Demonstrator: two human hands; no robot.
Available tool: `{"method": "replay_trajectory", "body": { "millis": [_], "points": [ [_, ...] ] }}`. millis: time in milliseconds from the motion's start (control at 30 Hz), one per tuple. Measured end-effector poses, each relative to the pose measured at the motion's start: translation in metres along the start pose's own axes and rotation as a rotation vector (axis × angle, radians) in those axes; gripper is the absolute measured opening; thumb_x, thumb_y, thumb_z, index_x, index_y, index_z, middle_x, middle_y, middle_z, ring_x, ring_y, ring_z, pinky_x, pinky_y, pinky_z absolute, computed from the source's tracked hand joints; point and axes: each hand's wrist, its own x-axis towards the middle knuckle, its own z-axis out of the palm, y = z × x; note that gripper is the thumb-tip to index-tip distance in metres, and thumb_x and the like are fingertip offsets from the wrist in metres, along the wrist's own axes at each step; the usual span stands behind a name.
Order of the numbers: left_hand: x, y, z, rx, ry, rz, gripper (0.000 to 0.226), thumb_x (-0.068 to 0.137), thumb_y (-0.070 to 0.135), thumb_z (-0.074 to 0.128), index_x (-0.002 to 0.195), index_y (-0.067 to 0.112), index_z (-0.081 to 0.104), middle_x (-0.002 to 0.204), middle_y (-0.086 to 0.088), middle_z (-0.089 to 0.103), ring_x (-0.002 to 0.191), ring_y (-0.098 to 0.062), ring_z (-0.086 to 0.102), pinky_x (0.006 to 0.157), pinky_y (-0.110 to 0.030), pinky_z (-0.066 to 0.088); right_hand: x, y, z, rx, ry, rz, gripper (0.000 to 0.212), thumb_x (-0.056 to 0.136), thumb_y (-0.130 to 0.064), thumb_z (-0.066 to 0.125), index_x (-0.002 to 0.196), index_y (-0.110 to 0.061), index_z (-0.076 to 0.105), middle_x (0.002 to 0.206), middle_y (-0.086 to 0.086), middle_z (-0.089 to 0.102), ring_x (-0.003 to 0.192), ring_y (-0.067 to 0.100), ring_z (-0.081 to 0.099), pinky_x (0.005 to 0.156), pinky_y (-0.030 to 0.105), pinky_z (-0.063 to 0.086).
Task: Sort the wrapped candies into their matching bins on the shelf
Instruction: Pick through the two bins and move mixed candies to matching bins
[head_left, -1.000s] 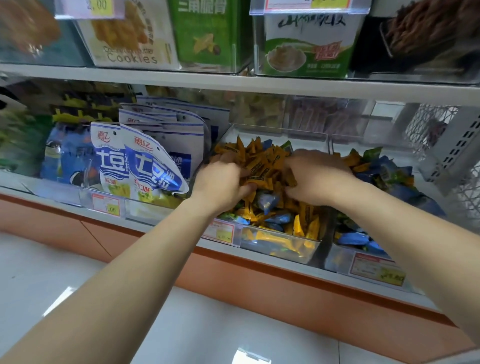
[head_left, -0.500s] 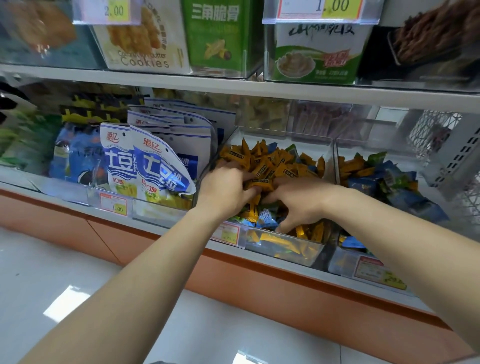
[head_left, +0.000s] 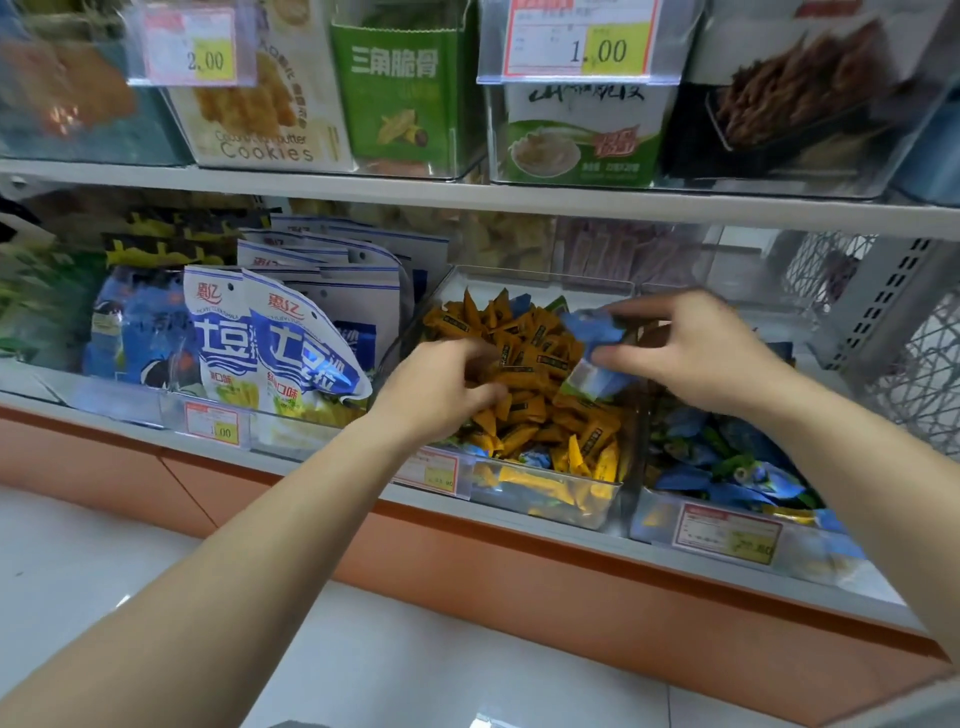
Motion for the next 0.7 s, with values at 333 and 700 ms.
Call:
{"method": "replay_trajectory", "body": {
  "millis": [333, 700],
  "points": [
    [-0.039, 0.004, -0.013, 0.142, 0.011, -0.113, 0.041, 0.084, 0.035, 0.073, 0.122, 0.022, 0.067, 0.118, -0.001, 0.066, 0.101, -0.02, 0.062, 0.088, -0.032, 0.05, -0.048, 0.019, -0.023, -0.585, -0.081, 0.285, 0.071, 0.081, -0.062, 0.065, 0.142, -0.03, 0.047, 0.107, 0.002, 0.068, 0.085, 0.017, 0.061, 0.063, 0.026, 0.049],
    [-0.047, 0.007, -0.018, -0.362, 0.23, -0.22, 0.025, 0.081, 0.024, 0.081, 0.105, 0.028, 0.074, 0.094, 0.012, 0.072, 0.079, 0.002, 0.066, 0.073, -0.02, 0.056, 0.01, -0.054, 0.08, -0.015, -0.301, -0.133, 0.053, 0.089, -0.045, 0.064, 0.139, -0.028, 0.053, 0.133, -0.01, 0.06, 0.11, 0.001, 0.055, 0.081, 0.011, 0.041]
  ]
}}
